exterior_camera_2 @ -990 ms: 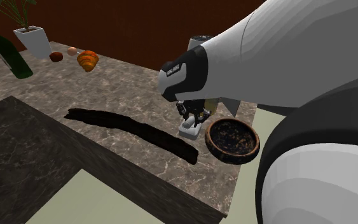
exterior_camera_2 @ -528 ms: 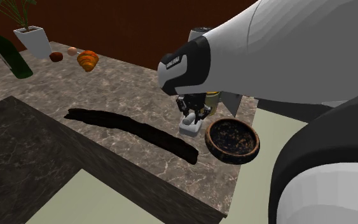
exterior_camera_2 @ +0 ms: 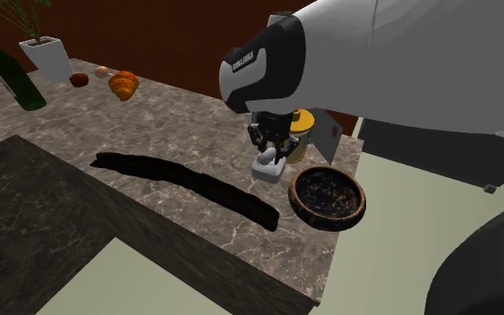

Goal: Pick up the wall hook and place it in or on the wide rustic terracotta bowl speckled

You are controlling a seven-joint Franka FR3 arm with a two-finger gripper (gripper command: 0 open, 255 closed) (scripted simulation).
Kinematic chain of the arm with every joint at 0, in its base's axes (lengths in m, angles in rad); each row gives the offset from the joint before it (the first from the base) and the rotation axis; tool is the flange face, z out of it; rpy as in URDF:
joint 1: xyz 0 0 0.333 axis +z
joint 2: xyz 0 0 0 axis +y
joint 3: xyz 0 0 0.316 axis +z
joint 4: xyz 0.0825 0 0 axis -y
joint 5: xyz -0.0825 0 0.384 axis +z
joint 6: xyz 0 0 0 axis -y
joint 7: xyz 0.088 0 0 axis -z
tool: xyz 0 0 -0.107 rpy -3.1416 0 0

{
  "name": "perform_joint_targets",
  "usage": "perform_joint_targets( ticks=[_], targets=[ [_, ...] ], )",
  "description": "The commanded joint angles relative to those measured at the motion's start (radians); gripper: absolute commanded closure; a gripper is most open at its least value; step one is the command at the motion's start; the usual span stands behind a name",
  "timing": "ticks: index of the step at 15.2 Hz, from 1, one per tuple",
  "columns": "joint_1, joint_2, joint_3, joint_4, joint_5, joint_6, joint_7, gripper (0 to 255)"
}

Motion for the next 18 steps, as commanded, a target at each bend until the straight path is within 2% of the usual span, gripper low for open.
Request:
perform_joint_targets(
  ticks=[1, 18],
  targets=[
    [-0.001, -0.007, 0.000, 0.017, 0.000, -0.024, 0.000, 255],
    [-0.002, -0.059, 0.001, 0.178, 0.002, -0.237, 0.005, 255]
  ],
)
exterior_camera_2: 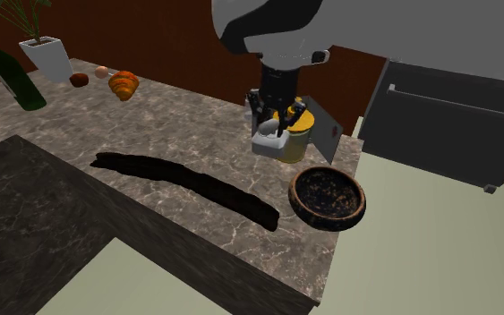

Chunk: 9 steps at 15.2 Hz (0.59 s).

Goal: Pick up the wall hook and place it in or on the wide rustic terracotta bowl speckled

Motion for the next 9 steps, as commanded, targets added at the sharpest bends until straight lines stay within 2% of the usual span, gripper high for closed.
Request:
perform_joint_targets(
  ticks=[1, 2, 9],
  targets=[
    [-0.001, -0.001, 0.000, 0.025, 0.000, -0.026, 0.000, 255],
    [-0.001, -0.002, 0.000, 0.030, 0.000, -0.032, 0.000, 255],
    [-0.075, -0.179, -0.058, -0.191, 0.020, 0.006, -0.138, 255]
  ],
)
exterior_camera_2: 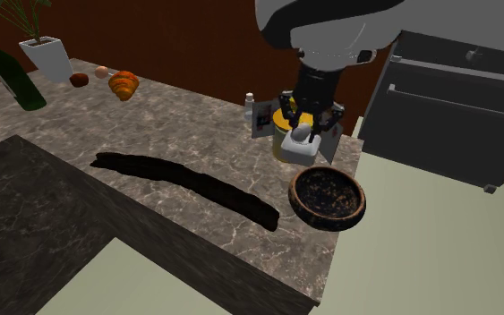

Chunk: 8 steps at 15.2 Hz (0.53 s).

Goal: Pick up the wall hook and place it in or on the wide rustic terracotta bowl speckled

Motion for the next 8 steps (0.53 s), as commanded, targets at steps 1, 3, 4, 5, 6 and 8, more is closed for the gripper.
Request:
perform_joint_targets(
  ticks=[1, 3, 4, 5, 6, 8],
  targets=[
    [-0.021, -0.050, -0.019, -0.062, 0.003, 0.010, -0.043, 255],
    [-0.040, -0.092, -0.040, -0.109, 0.004, 0.014, -0.084, 255],
    [-0.050, -0.112, -0.051, -0.131, 0.003, 0.015, -0.105, 255],
    [-0.060, -0.131, -0.063, -0.152, 0.002, 0.016, -0.125, 255],
    [-0.068, -0.145, -0.072, -0.168, 0.001, 0.016, -0.142, 255],
    [-0.068, -0.141, -0.073, -0.190, 0.002, 0.043, -0.143, 255]
  ],
)
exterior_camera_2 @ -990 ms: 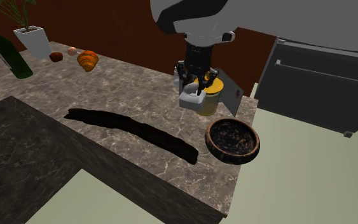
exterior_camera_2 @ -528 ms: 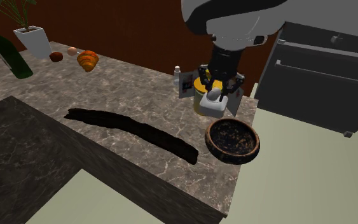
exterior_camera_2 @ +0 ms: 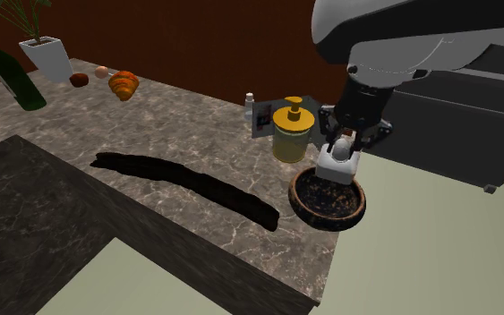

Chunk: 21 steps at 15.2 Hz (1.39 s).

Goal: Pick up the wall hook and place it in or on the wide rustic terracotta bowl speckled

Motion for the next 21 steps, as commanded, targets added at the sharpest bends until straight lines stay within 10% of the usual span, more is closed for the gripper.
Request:
perform_joint_targets(
  ticks=[1, 19, 20, 21],
  targets=[
    [-0.002, -0.003, -0.003, -0.024, 0.000, 0.021, -0.006, 255],
    [-0.001, 0.037, -0.003, -0.128, 0.006, 0.165, -0.015, 255],
    [-0.001, 0.037, -0.003, -0.128, 0.006, 0.165, -0.015, 0],
    [-0.001, 0.037, -0.003, -0.128, 0.006, 0.165, -0.015, 0]
  ],
)
